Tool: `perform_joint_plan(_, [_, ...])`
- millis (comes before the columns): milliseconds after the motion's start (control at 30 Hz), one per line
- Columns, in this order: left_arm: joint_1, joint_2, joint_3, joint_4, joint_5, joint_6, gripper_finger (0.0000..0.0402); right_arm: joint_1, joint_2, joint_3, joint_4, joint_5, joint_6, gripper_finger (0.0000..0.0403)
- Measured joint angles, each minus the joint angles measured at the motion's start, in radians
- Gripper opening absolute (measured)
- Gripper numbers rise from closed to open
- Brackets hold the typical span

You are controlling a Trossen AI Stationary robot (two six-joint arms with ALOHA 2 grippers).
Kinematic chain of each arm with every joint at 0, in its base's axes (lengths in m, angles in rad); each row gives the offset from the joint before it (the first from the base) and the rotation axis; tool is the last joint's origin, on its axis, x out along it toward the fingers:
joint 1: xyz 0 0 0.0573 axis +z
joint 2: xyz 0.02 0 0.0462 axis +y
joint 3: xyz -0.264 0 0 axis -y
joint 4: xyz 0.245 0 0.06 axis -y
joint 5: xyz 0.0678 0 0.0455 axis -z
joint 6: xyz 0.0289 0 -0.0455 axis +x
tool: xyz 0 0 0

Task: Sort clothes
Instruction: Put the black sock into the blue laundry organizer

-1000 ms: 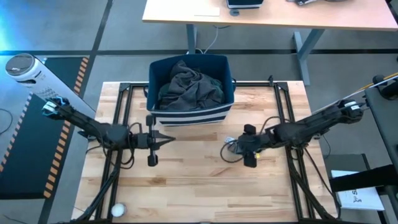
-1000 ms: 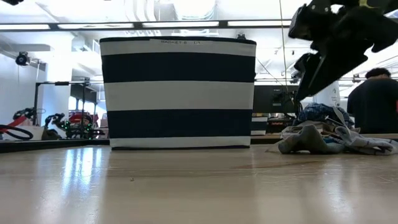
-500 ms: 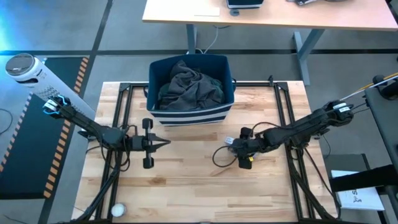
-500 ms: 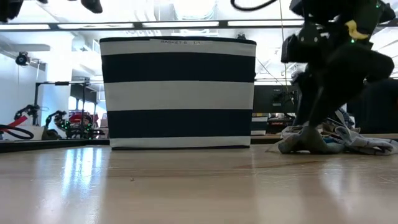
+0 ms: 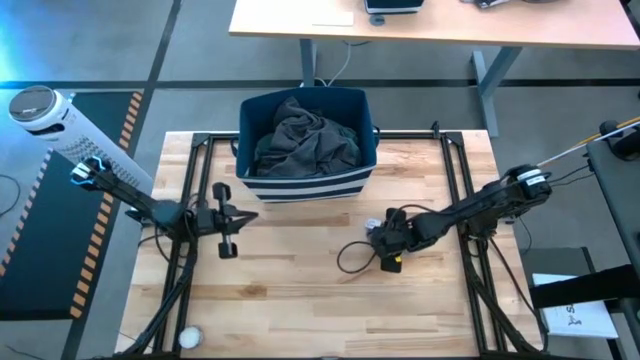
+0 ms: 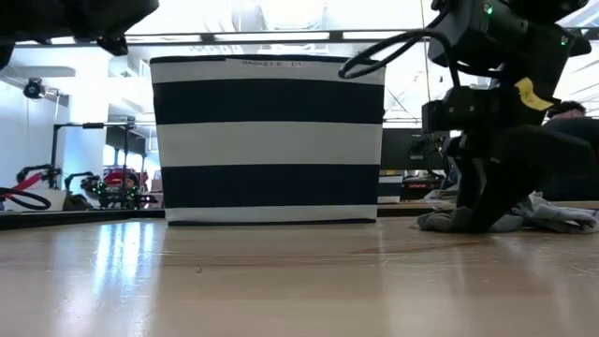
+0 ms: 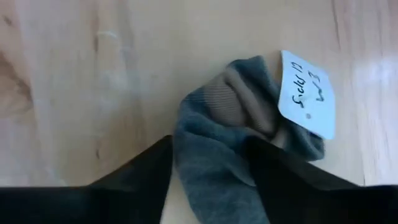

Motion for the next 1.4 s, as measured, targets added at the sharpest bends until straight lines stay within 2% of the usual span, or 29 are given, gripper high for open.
perform_joint_plan(167, [0.000,-0.060,-0.040,0.017,-0.003,0.026,0.0000,0.005,0.006,0.007,-0.003,-0.003,-0.026,0.0088])
perform_joint_plan(267, [0.000,-0.095,-0.061,0.016,-0.068,0.062,0.0000,0.010,-0.011,0.033,-0.018,-0.005,-0.038,0.0022])
perform_joint_plan(300, [0.000,-0.108,-0.068,0.016,-0.089,0.064,0.0000,0.012,-0.020,0.047,-0.010,-0.013,-0.052,0.0012])
perform_joint_plan(500, [0.000,-0.158,-0.089,0.008,-0.119,0.056,0.0000,0.016,-0.038,0.149,-0.035,-0.023,-0.105,0.0018])
perform_joint_plan(633, [0.001,-0.168,-0.090,0.006,-0.257,0.066,0.0000,0.019,-0.039,0.245,-0.037,-0.027,-0.172,0.0005])
perform_joint_plan(767, [0.001,-0.177,-0.090,0.001,-0.294,0.066,0.0000,0.018,-0.039,0.367,-0.045,-0.027,-0.238,0.0005])
perform_joint_plan(900, [0.004,-0.184,-0.090,-0.014,-0.383,0.051,0.0000,0.017,-0.039,0.516,-0.080,-0.019,-0.327,0.0004])
perform_joint_plan(1133, [0.003,-0.186,-0.090,-0.074,-0.359,-0.015,0.0000,-0.022,-0.039,0.776,-0.116,-0.019,-0.534,0.0003])
perform_joint_plan(1400, [0.003,-0.177,-0.090,-0.078,-0.359,-0.014,0.0000,-0.149,-0.039,0.979,-0.133,-0.017,-0.631,0.0003])
